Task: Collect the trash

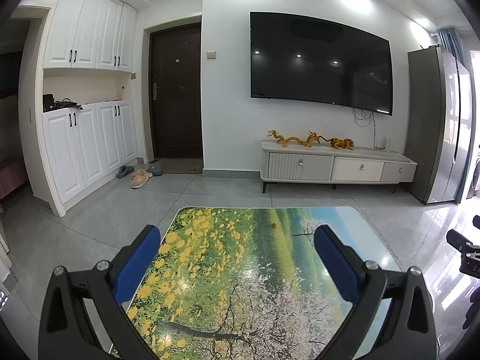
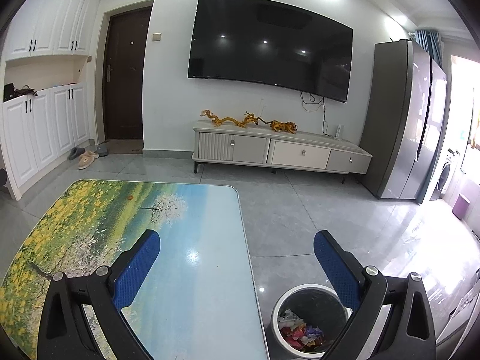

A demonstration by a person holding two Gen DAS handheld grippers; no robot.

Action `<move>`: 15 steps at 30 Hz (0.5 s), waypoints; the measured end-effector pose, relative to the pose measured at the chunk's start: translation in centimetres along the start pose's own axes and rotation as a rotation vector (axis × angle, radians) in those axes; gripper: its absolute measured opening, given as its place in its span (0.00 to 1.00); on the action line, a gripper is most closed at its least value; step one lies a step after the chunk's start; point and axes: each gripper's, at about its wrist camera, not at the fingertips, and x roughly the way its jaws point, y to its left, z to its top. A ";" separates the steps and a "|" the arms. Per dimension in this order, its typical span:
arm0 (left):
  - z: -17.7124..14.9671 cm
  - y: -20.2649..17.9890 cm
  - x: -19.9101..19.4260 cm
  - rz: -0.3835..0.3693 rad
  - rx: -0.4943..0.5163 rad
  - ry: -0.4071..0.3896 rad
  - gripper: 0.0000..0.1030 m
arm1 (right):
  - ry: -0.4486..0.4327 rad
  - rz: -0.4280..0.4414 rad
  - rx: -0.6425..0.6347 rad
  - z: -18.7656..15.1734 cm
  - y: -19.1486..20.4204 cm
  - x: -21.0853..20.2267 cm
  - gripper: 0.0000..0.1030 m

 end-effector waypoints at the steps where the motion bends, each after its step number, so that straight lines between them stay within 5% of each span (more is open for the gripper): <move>1: 0.0 0.0 -0.5 -0.002 -0.002 -0.005 1.00 | -0.008 0.001 0.003 0.0 0.0 -0.5 1.00; 15: 0.5 -0.1 -7.2 -0.041 -0.001 -0.091 1.00 | -0.124 0.010 0.037 0.0 -1.1 -7.4 1.00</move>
